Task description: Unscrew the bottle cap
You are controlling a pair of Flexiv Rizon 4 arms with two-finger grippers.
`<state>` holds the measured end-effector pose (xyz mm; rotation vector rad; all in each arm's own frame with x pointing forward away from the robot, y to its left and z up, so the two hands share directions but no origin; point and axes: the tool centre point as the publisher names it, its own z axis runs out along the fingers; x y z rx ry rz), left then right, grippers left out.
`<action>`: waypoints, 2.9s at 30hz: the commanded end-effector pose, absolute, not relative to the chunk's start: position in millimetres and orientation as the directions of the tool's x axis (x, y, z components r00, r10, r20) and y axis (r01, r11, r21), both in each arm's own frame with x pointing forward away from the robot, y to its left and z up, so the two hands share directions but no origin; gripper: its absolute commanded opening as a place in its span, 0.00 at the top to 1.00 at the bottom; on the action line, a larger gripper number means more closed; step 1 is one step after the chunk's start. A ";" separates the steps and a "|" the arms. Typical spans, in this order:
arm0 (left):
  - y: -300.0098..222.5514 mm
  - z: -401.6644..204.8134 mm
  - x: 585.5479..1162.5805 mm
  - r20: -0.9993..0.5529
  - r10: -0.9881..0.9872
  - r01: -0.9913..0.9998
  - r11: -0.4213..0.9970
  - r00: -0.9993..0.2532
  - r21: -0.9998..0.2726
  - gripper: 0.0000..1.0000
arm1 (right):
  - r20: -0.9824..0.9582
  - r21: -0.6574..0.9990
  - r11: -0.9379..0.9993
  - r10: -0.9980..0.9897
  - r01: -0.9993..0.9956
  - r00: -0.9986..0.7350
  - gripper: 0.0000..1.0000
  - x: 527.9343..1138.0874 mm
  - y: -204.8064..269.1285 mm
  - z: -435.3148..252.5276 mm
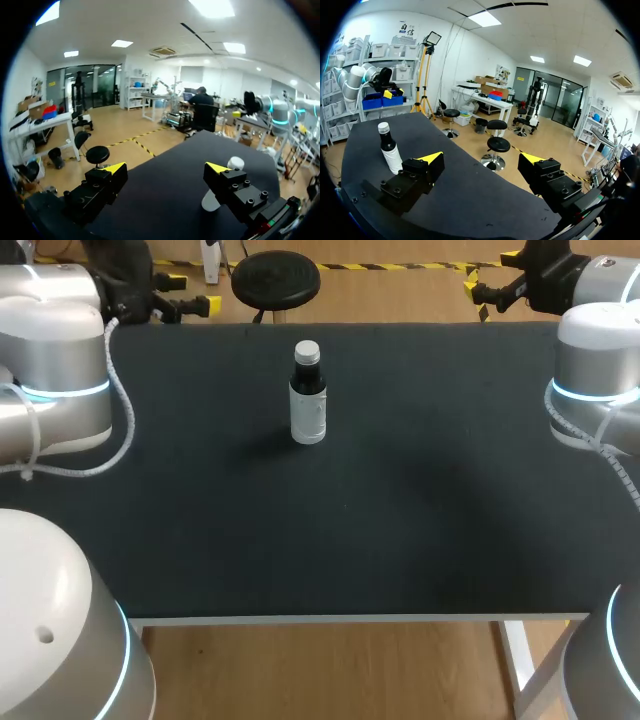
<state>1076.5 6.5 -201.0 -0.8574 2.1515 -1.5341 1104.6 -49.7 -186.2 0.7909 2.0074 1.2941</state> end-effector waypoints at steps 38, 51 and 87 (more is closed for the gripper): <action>-31.5 -270.4 1083.9 0.023 -0.163 -0.061 0.234 -0.986 -0.970 0.00 | -0.174 0.927 0.343 0.755 0.154 -0.632 0.00 1104.5 -49.9 -185.9; -35.7 -271.1 1083.6 0.050 -0.216 -0.113 0.288 -0.975 -0.951 0.00 | -0.174 0.927 0.343 0.755 0.154 -0.632 0.00 1104.5 -49.9 -185.9; -95.2 -302.9 1043.0 -0.016 0.168 0.039 0.133 -0.986 -0.990 0.00 | -0.174 0.927 0.343 0.755 0.154 -0.632 0.00 1104.5 -49.9 -185.9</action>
